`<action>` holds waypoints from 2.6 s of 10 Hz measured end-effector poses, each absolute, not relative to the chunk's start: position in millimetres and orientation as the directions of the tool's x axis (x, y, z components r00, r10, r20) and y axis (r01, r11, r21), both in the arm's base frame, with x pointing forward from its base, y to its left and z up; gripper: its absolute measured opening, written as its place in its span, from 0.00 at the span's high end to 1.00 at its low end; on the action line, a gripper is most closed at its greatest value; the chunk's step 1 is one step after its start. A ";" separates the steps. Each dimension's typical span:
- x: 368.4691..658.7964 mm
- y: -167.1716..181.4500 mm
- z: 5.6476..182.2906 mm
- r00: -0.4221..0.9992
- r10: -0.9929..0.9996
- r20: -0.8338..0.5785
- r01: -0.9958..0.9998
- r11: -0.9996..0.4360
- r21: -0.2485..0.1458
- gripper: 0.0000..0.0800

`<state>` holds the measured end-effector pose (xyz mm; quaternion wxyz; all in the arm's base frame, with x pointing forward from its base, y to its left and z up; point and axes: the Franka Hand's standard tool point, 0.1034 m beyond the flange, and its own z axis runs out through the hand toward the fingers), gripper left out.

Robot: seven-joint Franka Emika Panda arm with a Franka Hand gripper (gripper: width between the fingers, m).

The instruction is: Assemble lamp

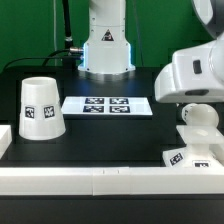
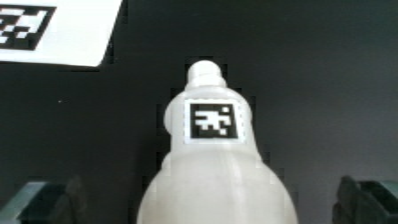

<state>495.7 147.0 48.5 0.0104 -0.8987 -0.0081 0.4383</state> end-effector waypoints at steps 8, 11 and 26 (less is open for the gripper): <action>492.6 149.8 19.7 0.645 0.022 -0.764 0.002 -1.000 -0.028 0.13; 489.4 149.4 10.9 0.652 0.020 -0.758 -0.001 -1.000 -0.027 0.13; 524.3 130.5 106.5 0.663 0.148 -0.734 0.075 -0.989 -0.131 0.28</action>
Offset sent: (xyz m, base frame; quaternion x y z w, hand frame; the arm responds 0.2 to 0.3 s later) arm -0.0024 0.0059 -0.0111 -0.0005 0.0070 0.0102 0.9999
